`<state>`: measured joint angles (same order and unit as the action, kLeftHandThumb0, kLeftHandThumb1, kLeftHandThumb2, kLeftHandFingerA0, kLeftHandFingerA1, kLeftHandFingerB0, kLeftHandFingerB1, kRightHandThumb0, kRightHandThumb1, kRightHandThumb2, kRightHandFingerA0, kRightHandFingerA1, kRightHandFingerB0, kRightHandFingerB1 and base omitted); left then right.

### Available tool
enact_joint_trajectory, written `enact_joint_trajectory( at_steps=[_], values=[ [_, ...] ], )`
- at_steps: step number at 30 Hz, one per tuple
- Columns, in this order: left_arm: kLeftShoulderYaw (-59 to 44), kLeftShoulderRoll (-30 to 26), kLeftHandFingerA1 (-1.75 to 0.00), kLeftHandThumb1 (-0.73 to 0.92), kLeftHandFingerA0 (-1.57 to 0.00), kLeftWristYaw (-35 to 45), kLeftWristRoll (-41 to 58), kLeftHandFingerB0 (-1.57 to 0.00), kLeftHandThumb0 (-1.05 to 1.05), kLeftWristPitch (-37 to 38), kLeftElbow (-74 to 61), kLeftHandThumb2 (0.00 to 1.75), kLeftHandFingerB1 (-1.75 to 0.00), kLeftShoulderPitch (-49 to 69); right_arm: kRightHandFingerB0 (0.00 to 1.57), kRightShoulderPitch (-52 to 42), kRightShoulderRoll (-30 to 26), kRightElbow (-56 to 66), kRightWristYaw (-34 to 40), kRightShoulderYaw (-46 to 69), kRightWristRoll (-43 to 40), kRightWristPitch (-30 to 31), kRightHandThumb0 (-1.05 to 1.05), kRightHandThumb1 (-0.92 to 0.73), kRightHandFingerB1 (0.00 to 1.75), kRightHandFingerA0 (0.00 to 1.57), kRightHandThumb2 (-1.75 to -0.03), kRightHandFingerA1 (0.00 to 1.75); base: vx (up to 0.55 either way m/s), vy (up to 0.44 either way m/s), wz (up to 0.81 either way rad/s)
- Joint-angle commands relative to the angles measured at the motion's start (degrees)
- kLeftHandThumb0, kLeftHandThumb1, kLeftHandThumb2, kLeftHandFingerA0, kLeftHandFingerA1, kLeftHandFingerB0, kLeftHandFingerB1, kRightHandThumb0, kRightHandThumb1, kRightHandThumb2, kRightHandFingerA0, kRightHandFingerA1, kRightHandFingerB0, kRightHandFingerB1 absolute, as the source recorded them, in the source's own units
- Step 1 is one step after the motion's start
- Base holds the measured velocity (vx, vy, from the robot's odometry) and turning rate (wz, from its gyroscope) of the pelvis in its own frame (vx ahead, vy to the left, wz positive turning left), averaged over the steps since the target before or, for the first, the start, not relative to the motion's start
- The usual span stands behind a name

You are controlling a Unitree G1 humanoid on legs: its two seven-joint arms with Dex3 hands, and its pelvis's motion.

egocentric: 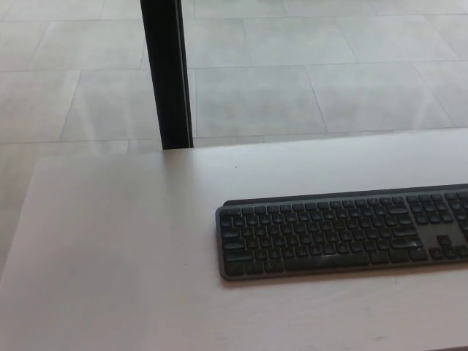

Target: The robot uses its right fingers to click on the space key of the black keyboard placed on the center of the white desk.

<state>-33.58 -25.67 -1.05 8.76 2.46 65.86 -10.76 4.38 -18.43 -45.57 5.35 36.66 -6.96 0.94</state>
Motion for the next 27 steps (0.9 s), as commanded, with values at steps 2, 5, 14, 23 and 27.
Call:
enact_joint_trajectory(
  at_steps=[2, 5, 14, 23, 27],
  values=[
    [-8.13, -3.19, -0.65, 0.8, -0.75, -2.4, 8.34, -0.61, -0.62, 1.27, 4.43, 0.64, -0.55, -2.84, 0.56, 2.64, -2.48, 1.94, 6.17, 11.7, -11.24, 2.57, -0.33, -0.68, 0.52, 0.8, -0.59, 0.69, 0.0, 0.0, 0.0],
    [-8.84, -3.43, -0.64, 0.81, -0.74, -2.1, 8.16, -0.6, -0.61, 1.16, 4.8, 0.64, -0.54, -3.03, 0.63, 3.35, -3.29, 2.17, 8.26, 13.84, -11.05, 3.52, -0.39, -0.66, 0.58, 0.85, -0.59, 0.75, 0.0, 0.0, 0.0],
    [-9.73, -3.47, -0.66, 0.81, -0.73, -2.68, 9.05, -0.58, -0.61, 1.7, 5.58, 0.64, -0.54, -2.84, 0.52, 9.75, -8.42, 6.11, 12.24, 18.17, -14.13, 7.49, -0.42, -0.68, 0.55, 0.96, -0.59, 0.82, 0.0, 0.0, 0.0],
    [-9.28, -3.82, -0.66, 0.8, -0.75, -2.91, 10.0, -0.58, -0.62, 1.51, 5.86, 0.64, -0.54, -2.87, 0.55, 14.56, -7.02, 23.61, 9.0, 9.65, -14.26, 11.83, -0.28, -0.7, 0.44, 0.81, -0.6, 0.61, 0.0, 0.0, 0.0],
    [-9.08, -3.7, -0.67, 0.8, -0.75, -2.95, 9.86, -0.59, -0.61, 1.81, 5.91, 0.64, -0.55, -2.6, 0.56, 15.74, -5.38, 34.57, 7.6, 0.72, -12.68, 15.22, -0.38, -0.53, 0.61, 0.84, -0.92, 0.75, 0.0, 0.0, 0.0]
  ],
)
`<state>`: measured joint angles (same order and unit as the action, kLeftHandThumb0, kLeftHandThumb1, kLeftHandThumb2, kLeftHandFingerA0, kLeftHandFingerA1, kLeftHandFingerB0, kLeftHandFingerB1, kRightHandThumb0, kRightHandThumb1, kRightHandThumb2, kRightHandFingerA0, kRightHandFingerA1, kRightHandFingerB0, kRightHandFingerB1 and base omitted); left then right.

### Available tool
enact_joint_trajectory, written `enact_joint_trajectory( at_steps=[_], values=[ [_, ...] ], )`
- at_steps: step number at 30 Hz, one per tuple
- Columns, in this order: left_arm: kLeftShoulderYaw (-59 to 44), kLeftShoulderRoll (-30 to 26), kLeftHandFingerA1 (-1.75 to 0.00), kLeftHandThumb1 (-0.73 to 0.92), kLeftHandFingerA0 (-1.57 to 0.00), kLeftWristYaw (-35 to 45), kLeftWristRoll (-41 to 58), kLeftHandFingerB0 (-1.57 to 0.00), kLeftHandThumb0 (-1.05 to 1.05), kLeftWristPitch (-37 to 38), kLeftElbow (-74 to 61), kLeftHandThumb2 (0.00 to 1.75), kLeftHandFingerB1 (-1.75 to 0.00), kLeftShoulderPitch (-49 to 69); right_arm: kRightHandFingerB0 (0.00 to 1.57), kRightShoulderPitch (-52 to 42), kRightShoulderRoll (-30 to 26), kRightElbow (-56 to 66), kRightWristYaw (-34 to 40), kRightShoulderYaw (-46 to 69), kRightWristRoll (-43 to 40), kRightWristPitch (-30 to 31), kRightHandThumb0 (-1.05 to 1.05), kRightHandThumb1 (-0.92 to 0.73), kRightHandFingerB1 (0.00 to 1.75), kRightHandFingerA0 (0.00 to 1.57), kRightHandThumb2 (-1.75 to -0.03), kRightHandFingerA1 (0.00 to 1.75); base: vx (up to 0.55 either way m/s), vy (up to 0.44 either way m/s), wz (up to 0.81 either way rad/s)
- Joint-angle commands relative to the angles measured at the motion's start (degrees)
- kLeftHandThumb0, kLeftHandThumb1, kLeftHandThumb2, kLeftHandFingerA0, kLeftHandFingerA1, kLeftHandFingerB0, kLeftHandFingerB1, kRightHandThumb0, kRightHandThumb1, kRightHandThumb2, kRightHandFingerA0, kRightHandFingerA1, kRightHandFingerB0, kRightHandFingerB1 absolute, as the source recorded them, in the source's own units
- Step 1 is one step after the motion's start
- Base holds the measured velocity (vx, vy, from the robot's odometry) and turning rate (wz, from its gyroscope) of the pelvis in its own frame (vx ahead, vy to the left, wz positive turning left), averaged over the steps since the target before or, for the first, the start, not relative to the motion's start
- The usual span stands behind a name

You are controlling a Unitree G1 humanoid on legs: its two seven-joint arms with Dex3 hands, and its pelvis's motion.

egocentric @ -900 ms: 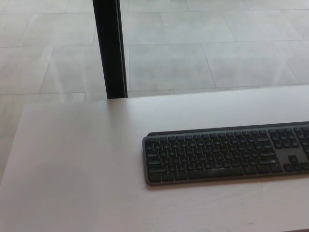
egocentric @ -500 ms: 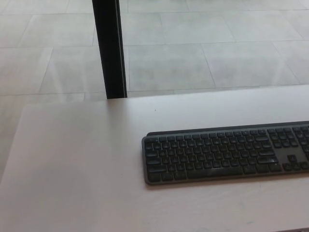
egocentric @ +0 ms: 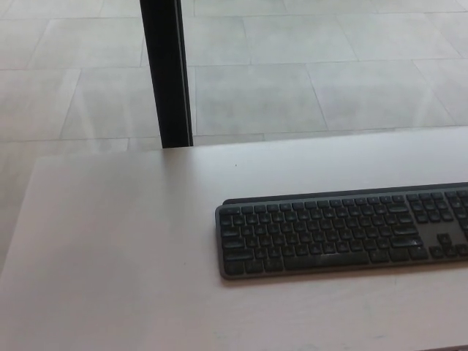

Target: The robot uses its right fingers to click on the space key of the black keyboard placed on the center of the white desk.

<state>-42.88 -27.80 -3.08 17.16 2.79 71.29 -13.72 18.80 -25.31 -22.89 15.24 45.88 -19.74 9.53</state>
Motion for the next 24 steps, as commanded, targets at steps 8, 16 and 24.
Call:
enact_joint_trajectory(
  at_steps=[8, 16, 24],
  values=[
    [0.35, -1.58, -0.68, 0.8, -0.78, -1.0, 1.52, -0.62, -0.62, 1.28, 0.52, 0.64, -0.55, 0.31, 0.6, 3.54, 1.92, 17.77, -8.4, -23.68, 2.85, 7.55, -0.3, -0.6, 0.42, 0.97, -0.58, 0.69, 0.0, 0.0, 0.0],
    [0.46, -1.63, -0.69, 0.8, -0.73, -0.9, 1.83, -0.57, -0.61, 1.45, 0.41, 0.64, -0.55, 0.45, 0.59, 5.21, 0.64, 11.87, -14.1, -37.42, 10.77, -3.17, -0.32, -0.58, 0.42, 0.92, -0.57, 0.81, 0.0, 0.0, 0.0],
    [0.68, -1.54, -0.72, 0.8, -0.75, -1.14, 1.98, -0.58, -0.61, 1.56, 0.25, 0.64, -0.56, 0.53, 0.63, 6.12, -1.07, 10.74, -13.02, -49.64, 21.92, -6.91, -0.33, -0.59, 0.43, 0.94, -0.58, 1.06, 0.0, 0.0, 0.0]
  ],
)
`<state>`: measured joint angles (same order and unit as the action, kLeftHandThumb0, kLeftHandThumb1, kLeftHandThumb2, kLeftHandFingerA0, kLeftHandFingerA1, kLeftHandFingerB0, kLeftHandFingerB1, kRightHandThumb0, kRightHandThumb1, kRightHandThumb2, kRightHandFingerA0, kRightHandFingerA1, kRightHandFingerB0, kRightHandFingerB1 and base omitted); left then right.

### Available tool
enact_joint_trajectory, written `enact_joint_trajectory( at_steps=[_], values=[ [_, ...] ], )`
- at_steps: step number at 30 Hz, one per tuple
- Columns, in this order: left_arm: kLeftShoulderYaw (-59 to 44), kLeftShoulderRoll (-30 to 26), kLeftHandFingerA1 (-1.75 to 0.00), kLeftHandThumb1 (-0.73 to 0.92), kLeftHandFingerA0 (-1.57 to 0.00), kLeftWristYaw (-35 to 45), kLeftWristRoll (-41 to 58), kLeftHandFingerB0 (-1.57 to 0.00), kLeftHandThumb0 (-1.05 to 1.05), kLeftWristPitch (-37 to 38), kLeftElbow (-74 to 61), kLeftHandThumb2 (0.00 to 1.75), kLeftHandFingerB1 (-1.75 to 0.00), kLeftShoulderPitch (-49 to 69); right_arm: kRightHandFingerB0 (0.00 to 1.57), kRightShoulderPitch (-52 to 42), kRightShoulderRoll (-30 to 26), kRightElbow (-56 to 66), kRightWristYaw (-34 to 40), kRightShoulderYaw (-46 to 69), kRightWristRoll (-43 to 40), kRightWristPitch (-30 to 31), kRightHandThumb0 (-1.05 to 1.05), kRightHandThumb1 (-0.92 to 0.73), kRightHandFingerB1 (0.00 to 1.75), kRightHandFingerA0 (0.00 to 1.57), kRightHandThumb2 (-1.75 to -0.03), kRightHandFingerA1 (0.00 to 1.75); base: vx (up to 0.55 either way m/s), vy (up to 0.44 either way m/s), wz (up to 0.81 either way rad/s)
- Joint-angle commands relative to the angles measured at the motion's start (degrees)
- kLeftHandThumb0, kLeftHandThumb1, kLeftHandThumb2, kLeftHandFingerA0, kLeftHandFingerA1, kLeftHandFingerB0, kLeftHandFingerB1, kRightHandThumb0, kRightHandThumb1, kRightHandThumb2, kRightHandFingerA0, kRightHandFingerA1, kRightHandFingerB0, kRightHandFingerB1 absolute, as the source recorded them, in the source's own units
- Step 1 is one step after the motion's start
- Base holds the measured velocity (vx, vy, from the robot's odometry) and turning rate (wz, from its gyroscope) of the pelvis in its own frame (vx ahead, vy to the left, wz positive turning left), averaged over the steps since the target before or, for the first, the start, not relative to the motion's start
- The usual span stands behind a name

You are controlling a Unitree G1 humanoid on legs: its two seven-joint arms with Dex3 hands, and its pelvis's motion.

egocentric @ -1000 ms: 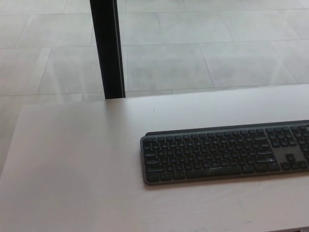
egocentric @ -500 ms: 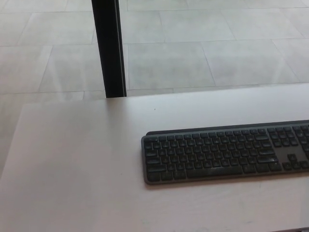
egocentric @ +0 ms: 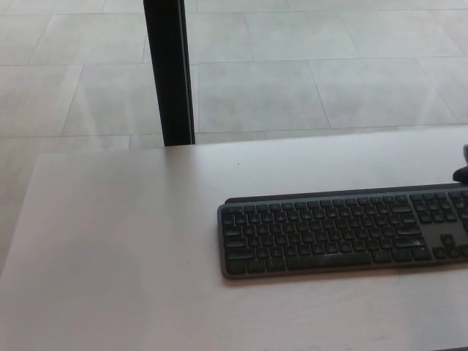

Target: The robot uses its right fingers to click on the space key of the black keyboard placed on the center of the white desk.

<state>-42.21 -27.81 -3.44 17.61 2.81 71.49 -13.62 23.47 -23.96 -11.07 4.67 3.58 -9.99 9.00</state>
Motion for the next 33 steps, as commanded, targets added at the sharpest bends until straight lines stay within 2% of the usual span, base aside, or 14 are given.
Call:
enact_joint_trajectory(
  at_steps=[1, 2, 4, 6, 11, 13, 14, 15, 17, 18, 19, 22, 29, 33],
  values=[
    [0.47, -1.71, -0.66, 0.81, -0.75, -0.76, 1.09, -0.61, -0.61, 1.37, 0.15, 0.64, -0.55, 0.45, 0.61, 1.24, -2.57, -0.57, -2.92, -9.23, 13.58, -6.75, -0.31, -0.57, 0.43, 0.93, -0.58, 1.16, 0.0, 0.0, 0.0],
    [0.64, -1.69, -0.67, 0.81, -0.75, -0.68, 0.93, -0.6, -0.61, 1.64, 0.16, 0.64, -0.55, 0.56, 0.6, 1.05, -2.73, -0.29, -3.26, -10.16, 14.07, -6.58, -0.32, -0.6, 0.42, 0.91, -0.58, 1.26, 0.0, 0.0, 0.0],
    [0.7, -1.76, -0.65, 0.8, -0.74, -0.51, 0.97, -0.59, -0.62, 1.71, 0.25, 0.64, -0.55, 0.59, 0.61, 0.64, -3.1, -0.11, -3.33, -12.41, 16.07, -7.4, -0.33, -0.6, 0.42, 0.92, -0.57, 1.22, 0.0, 0.0, 0.0],
    [0.75, -1.87, -0.63, 0.81, -0.74, -0.58, 0.96, -0.57, -0.61, 1.5, 0.56, 0.64, -0.53, 0.52, 0.62, 0.44, -3.69, -0.19, -3.46, -14.81, 18.28, -7.97, -0.32, -0.6, 0.42, 0.9, -0.59, 1.3, 0.0, 0.0, 0.0],
    [0.86, -1.92, -0.69, 0.81, -0.76, -0.62, 1.11, -0.57, -0.61, 1.46, 0.17, 0.64, -0.55, 0.51, 0.64, 0.24, -4.28, -1.36, -2.84, -19.4, 22.5, -10.08, -0.3, -0.58, 0.42, 0.92, -0.58, 1.25, 0.0, 0.0, 0.0],
    [0.59, -2.05, -0.65, 0.81, -0.73, -0.54, 1.51, -0.58, -0.61, 1.24, 0.24, 0.64, -0.54, 0.29, 0.63, 1.04, -5.27, -4.74, -2.13, -22.65, 26.22, -13.77, -0.34, -0.57, 0.42, 0.93, -0.58, 1.19, 0.0, 0.0, 0.0],
    [0.55, -2.06, -0.65, 0.8, -0.76, -0.8, 1.57, -0.61, -0.61, 1.22, 0.35, 0.64, -0.55, 0.15, 0.54, 1.25, -5.74, -5.26, -1.36, -23.79, 27.99, -14.85, -0.36, -0.45, 0.58, 0.97, -0.86, 1.08, 0.0, 0.0, 0.0],
    [0.7, -2.12, -0.65, 0.81, -0.76, -0.83, 1.47, -0.62, -0.61, 1.18, 0.31, 0.64, -0.55, 0.1, 0.64, 1.68, -6.41, -5.63, -0.82, -25.33, 30.16, -14.74, -0.35, -0.58, 0.41, 0.94, -0.58, 1.2, 0.0, 0.0, 0.0],
    [0.96, -2.18, -0.65, 0.81, -0.75, -0.39, 1.35, -0.6, -0.61, 1.4, 0.28, 0.64, -0.54, 0.22, 0.65, 2.5, -7.38, -6.45, -0.34, -27.81, 33.34, -15.21, -0.37, -0.59, 0.42, 0.88, -0.59, 1.34, 0.0, 0.0, 0.0],
    [1.02, -2.18, -0.65, 0.81, -0.75, -0.31, 1.35, -0.6, -0.61, 1.42, 0.26, 0.64, -0.54, 0.25, 0.65, 2.67, -7.58, -6.52, -0.21, -28.31, 33.9, -15.06, -0.37, -0.59, 0.42, 0.88, -0.59, 1.34, 0.0, 0.0, 0.0],
    [1.36, -2.28, -0.66, 0.81, -0.76, -0.61, 0.99, -0.6, -0.62, 1.43, 0.3, 0.64, -0.55, 0.24, 0.67, 3.57, -7.94, -7.6, 1.83, -30.6, 37.47, -15.9, -0.4, -0.59, 0.43, 0.84, -0.6, 1.42, 0.0, 0.0, 0.0],
    [1.58, -2.29, -0.68, 0.8, -0.77, -1.14, 0.88, -0.6, -0.63, 1.34, 0.36, 0.64, -0.55, 0.07, 0.67, 4.59, -8.61, -8.21, 3.33, -33.38, 41.09, -16.83, -0.39, -0.61, 0.44, 0.89, -0.58, 1.4, 0.0, 0.0, 0.0],
    [1.37, -2.42, -0.66, 0.8, -0.75, -0.9, 1.41, -0.6, -0.63, 1.4, 0.39, 0.64, -0.55, -0.34, 0.67, 7.25, -10.91, -9.02, 6.04, -41.92, 51.63, -17.33, -0.34, -0.61, 0.46, 0.78, -0.63, 1.57, 0.0, 0.0, 0.0],
    [1.45, -2.3, -0.65, 0.79, -0.79, -1.1, 1.38, -0.61, -0.62, 1.37, 0.28, 0.64, -0.55, -0.67, 0.69, 8.37, -11.37, -9.98, 8.27, -44.6, 54.64, -17.53, -0.33, -0.58, 0.47, 0.81, -0.65, 1.54, 0.0, 0.0, 0.0]
  ],
)
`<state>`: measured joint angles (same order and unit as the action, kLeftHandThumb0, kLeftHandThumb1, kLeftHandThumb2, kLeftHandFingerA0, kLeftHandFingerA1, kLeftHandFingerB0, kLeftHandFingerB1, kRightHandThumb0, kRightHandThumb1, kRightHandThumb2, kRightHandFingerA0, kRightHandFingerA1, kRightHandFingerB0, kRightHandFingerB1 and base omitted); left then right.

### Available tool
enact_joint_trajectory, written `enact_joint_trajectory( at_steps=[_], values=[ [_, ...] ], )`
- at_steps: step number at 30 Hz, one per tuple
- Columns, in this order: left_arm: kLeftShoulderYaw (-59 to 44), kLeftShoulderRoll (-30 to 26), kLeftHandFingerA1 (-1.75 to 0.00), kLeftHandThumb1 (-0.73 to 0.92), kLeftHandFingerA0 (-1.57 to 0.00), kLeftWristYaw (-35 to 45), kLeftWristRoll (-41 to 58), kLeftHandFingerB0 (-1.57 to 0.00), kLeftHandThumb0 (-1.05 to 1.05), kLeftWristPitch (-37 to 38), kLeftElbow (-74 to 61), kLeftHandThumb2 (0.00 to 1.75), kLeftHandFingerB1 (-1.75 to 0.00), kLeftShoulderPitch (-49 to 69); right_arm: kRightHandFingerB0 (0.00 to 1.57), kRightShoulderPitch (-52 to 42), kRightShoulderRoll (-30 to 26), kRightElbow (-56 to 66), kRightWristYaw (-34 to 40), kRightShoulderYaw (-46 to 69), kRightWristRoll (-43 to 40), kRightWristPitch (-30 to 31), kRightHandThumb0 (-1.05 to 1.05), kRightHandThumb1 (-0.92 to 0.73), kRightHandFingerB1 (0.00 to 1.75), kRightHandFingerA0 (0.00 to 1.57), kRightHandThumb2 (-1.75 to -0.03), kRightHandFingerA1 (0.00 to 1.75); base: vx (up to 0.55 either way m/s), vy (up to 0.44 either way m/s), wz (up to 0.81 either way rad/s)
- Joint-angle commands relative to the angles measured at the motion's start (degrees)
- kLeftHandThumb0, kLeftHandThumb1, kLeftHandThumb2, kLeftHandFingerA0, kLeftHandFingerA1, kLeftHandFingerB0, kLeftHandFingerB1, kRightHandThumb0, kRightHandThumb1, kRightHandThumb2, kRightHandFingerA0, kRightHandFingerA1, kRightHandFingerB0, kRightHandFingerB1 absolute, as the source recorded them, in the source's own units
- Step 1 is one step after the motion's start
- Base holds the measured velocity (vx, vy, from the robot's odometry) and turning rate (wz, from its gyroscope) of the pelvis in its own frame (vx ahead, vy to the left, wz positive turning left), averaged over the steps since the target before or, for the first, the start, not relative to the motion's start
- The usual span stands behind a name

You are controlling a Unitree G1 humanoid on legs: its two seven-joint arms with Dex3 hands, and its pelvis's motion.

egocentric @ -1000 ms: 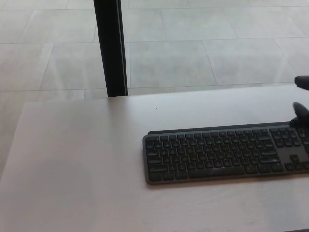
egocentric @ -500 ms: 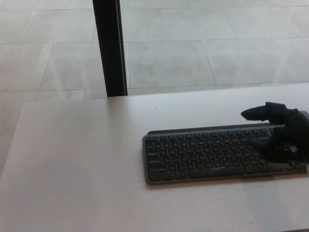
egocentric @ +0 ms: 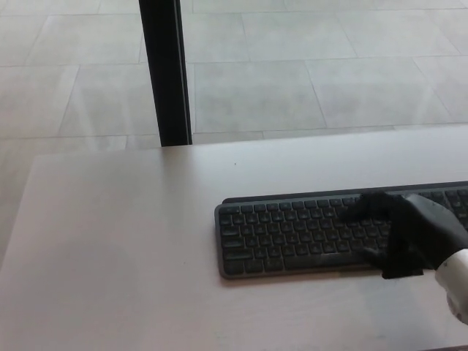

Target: The robot uses its right fingers to click on the space key of the black keyboard placed on the center of the white desk.

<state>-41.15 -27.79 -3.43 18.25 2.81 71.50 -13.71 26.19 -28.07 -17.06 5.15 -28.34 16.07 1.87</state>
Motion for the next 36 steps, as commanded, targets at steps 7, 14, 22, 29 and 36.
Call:
enact_joint_trajectory(
  at_steps=[7, 14, 22, 29, 36],
  values=[
    [0.45, -2.24, -0.65, 0.79, -0.79, -0.96, 0.73, -0.6, -0.63, 1.56, 0.25, 0.64, -0.55, -0.64, 0.73, 8.1, -7.44, -6.32, 14.07, -17.5, 35.0, -8.44, -0.34, -0.55, 0.5, 0.85, -0.65, 1.53, 0.0, 0.0, 0.0],
    [0.37, -2.14, -0.66, 0.79, -0.78, -0.98, 0.85, -0.63, -0.63, 1.62, 0.22, 0.63, -0.56, -0.76, 0.77, 10.09, -7.07, -8.01, 18.69, -21.22, 39.47, -6.82, -0.42, -0.54, 0.51, 0.87, -0.6, 1.59, 0.0, 0.0, 0.0],
    [0.19, -2.14, -0.66, 0.79, -0.78, -0.81, 1.07, -0.63, -0.63, 1.69, 0.12, 0.63, -0.57, -0.92, 0.81, 11.3, -6.03, -10.15, 20.67, -22.96, 39.97, -5.52, -0.43, -0.54, 0.52, 0.91, -0.56, 1.59, 0.0, 0.0, 0.0],
    [0.61, -2.23, -0.68, 0.79, -0.8, -1.53, 0.63, -0.63, -0.63, 1.51, 0.27, 0.63, -0.57, -1.14, 0.78, 11.39, -4.5, -10.74, 19.83, -23.3, 40.55, -1.3, -0.4, -0.56, 0.51, 0.89, -0.57, 1.63, 0.0, 0.0, 0.0],
    [0.07, -2.09, -0.69, 0.78, -0.82, -1.85, 1.21, -0.6, -0.62, 1.53, 0.3, 0.63, -0.57, -1.27, 0.78, 11.22, -3.59, -11.72, 21.2, -23.35, 40.79, -1.92, -0.39, -0.54, 0.54, 0.9, -0.6, 1.64, 0.0, 0.0, 0.0]
  ],
)
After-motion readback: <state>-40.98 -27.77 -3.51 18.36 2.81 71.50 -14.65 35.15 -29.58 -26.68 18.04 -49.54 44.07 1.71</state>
